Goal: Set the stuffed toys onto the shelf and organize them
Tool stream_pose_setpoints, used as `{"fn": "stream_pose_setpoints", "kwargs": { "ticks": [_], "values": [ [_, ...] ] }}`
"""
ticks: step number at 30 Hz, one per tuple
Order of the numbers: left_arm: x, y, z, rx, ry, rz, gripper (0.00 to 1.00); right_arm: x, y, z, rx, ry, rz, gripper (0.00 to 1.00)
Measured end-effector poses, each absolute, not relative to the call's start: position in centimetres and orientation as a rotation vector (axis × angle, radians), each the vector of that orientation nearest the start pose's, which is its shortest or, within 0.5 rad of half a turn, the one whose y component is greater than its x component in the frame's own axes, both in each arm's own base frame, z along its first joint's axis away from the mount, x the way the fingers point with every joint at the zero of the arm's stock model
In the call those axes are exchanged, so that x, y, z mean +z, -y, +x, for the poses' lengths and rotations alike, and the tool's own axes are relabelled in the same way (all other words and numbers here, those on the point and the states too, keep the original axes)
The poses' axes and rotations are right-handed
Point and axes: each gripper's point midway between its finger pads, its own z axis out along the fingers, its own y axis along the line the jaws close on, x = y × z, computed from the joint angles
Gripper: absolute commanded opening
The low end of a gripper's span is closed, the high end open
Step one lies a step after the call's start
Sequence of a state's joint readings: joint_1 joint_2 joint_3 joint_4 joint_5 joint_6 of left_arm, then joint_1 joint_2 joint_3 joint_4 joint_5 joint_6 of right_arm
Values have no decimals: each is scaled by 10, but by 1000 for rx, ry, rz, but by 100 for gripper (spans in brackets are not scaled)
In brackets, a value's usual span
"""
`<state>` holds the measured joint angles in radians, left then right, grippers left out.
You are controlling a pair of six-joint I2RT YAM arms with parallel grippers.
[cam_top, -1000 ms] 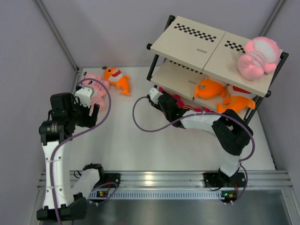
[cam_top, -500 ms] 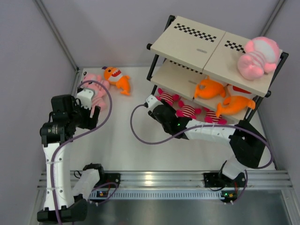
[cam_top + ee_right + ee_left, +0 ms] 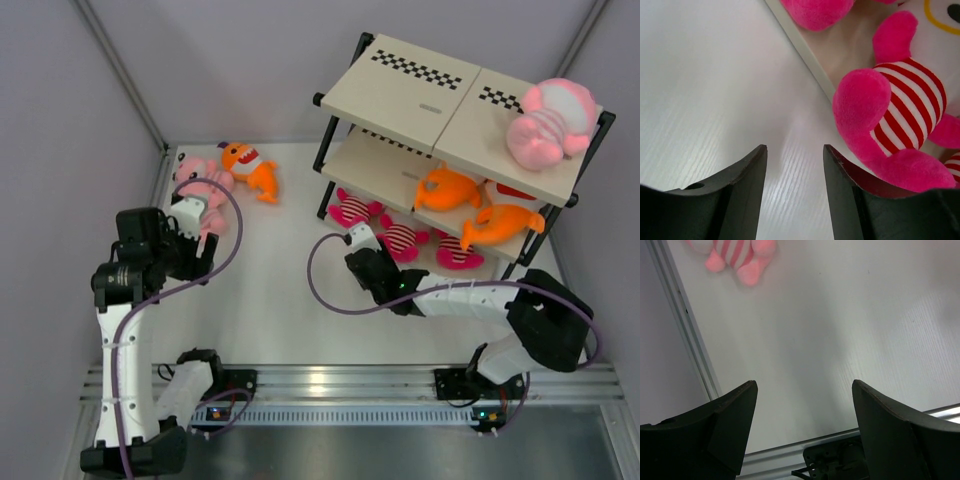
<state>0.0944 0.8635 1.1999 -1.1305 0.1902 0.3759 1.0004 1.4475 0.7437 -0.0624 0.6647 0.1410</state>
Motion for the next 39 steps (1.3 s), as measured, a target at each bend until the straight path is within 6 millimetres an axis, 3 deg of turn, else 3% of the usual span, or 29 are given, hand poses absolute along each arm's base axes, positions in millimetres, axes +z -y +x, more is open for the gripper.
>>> {"fn": "stream_pose_setpoints", "kwargs": {
  "ticks": [6,11,22,27,32,35,39],
  "values": [
    [248,-2,207,10,-2303,421,82,69,-218,300,-153,-2095,-500,48],
    [244,-2,206,9,-2315,421,82,57,-213,314,-233,-2107,-523,47],
    [243,-3,207,20,-2316,435,82,74,-217,331,-334,-2052,-554,48],
    [243,-2,207,12,-2314,437,82,94,-225,309,-433,-2057,-544,48],
    [244,1,207,-10,-2308,446,82,116,-251,259,-394,-2040,-459,45],
    [245,4,207,-28,-2300,453,83,114,-241,230,-399,-2056,-373,40],
    [247,5,206,-30,-2286,465,83,120,-200,220,-390,-2037,-158,38]
  ]
}}
